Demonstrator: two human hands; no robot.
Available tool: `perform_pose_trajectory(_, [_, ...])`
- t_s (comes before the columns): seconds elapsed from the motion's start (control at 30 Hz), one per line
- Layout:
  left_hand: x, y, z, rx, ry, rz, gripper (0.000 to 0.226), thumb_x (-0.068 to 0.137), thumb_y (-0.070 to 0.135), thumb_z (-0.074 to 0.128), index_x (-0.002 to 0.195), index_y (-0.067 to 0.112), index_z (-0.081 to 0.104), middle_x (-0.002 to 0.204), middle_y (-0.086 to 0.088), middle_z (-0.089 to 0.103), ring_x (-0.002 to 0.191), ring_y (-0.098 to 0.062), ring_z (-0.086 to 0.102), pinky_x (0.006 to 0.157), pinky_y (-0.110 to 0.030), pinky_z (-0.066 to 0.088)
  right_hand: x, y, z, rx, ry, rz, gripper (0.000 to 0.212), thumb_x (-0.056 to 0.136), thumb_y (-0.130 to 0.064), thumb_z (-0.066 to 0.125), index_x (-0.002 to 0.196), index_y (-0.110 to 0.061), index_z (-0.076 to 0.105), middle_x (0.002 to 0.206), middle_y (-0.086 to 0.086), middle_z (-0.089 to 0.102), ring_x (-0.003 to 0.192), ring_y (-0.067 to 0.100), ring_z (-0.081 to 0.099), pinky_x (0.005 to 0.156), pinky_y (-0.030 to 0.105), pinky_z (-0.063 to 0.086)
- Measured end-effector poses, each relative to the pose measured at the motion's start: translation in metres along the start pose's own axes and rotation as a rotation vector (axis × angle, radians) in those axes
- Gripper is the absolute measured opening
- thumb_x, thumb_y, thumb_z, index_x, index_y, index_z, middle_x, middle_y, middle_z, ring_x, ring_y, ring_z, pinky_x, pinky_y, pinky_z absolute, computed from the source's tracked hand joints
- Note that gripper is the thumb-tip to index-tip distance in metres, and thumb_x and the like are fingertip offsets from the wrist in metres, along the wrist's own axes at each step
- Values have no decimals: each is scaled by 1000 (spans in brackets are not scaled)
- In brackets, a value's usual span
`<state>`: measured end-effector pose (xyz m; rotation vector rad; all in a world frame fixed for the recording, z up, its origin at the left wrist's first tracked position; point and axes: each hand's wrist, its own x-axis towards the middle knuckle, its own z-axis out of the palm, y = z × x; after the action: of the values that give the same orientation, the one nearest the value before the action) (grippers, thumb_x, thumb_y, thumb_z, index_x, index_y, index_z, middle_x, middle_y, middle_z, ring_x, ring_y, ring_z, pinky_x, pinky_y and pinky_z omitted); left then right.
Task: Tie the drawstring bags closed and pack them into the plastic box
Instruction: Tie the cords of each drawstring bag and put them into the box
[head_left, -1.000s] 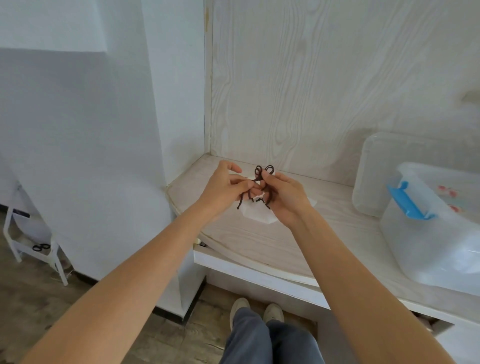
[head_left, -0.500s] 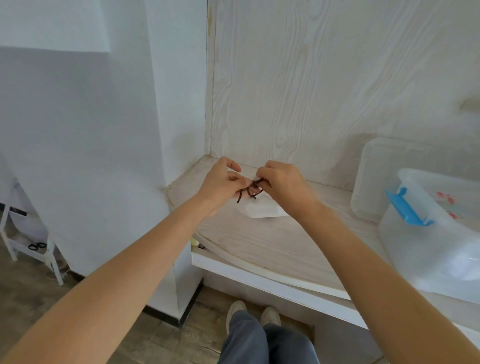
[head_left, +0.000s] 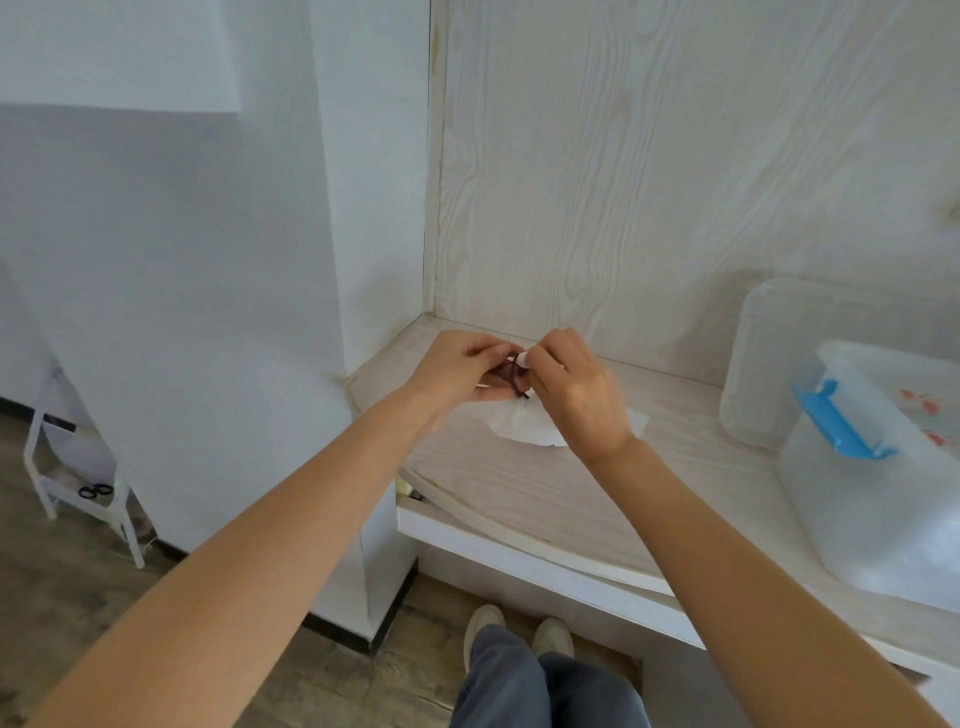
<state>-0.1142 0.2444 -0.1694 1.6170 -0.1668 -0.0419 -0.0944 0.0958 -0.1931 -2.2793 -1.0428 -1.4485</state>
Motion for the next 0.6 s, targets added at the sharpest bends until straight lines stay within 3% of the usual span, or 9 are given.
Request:
perform_pose_trajectory(0.23, [-1, 2, -2, -132, -88, -105, 14, 92, 7, 56, 91, 6, 70, 80, -9, 70, 76, -15, 69, 79, -26, 58, -6, 6, 2, 4, 46, -57, 18, 83, 7, 51, 70, -1, 60, 66, 9, 52, 61, 20, 42, 40, 32, 40])
perform_pose_trajectory(0.37, [0, 3, -3, -109, -3, -119, 7, 86, 2, 62, 88, 5, 69, 76, -7, 71, 70, -12, 68, 67, -19, 56, -8, 8, 2, 3, 23, -69, 15, 78, 11, 58, 70, -1, 62, 70, 10, 57, 60, 22, 50, 41, 33, 43])
perform_pose_trajectory(0.47, [1, 3, -5, -6, 46, -119, 5, 85, 3, 64, 88, 5, 68, 76, -7, 68, 65, -10, 66, 66, -20, 57, -11, 8, 3, 108, 10, 74, 12, 74, 12, 63, 72, 0, 64, 77, 9, 64, 68, 22, 59, 49, 32, 49])
perform_pose_trajectory(0.6, [1, 2, -4, -35, 94, -163, 7, 87, -1, 60, 85, 3, 65, 73, -9, 63, 61, -11, 61, 67, -26, 58, -16, 4, -6, 352, -1, 368, 6, 75, 5, 68, 78, -1, 68, 89, 8, 70, 77, 14, 64, 65, 16, 50])
